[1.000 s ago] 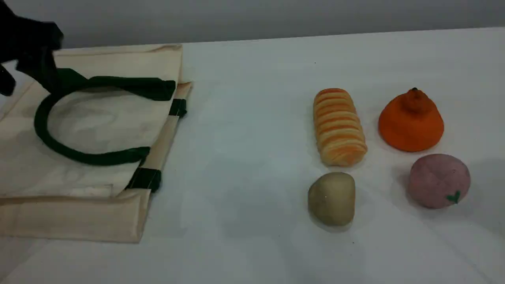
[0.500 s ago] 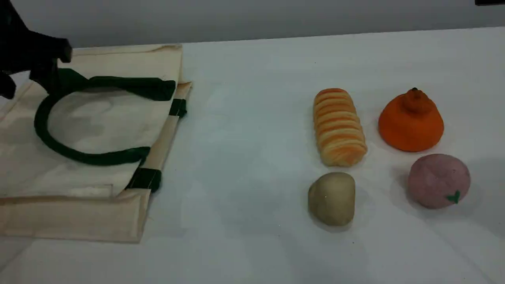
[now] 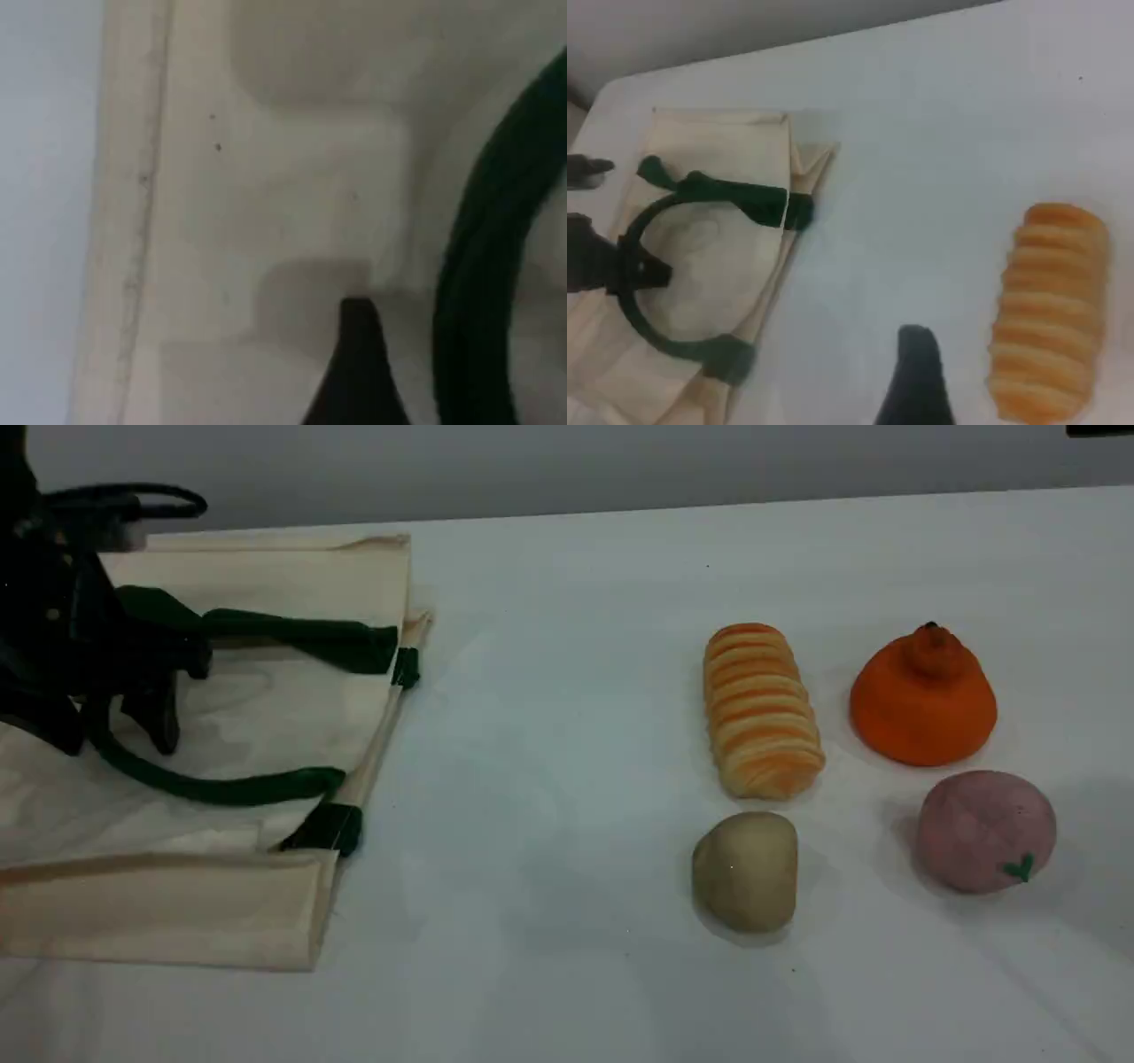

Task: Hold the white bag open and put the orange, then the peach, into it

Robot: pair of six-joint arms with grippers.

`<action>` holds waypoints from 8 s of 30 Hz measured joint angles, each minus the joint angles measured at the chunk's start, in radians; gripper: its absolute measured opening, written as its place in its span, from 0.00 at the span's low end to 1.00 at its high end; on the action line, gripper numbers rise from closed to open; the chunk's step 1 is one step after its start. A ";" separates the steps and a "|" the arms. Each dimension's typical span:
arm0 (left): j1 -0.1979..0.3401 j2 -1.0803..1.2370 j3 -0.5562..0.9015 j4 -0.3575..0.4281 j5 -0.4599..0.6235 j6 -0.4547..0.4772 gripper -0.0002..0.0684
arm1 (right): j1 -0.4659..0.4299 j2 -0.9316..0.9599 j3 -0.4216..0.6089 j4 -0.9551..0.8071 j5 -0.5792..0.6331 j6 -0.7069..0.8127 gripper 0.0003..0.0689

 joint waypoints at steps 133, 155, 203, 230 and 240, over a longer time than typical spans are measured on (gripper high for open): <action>-0.003 -0.642 -0.331 -1.099 0.713 0.925 0.08 | 0.000 0.360 -0.286 -0.113 0.073 -0.149 0.07; -0.003 -0.638 -0.331 -1.105 0.714 0.924 0.08 | 0.564 0.287 -0.286 0.100 0.039 -0.182 0.06; -0.003 -0.641 -0.331 -1.125 0.724 0.924 0.08 | 0.581 0.373 -0.409 -0.076 -0.154 -0.127 0.84; -0.003 -0.641 -0.331 -1.124 0.724 0.927 0.08 | 0.164 0.403 -0.056 -0.532 -0.350 0.293 0.84; -0.003 -0.641 -0.331 -1.124 0.721 0.927 0.08 | 0.164 0.592 -0.056 -0.509 -0.360 0.293 0.84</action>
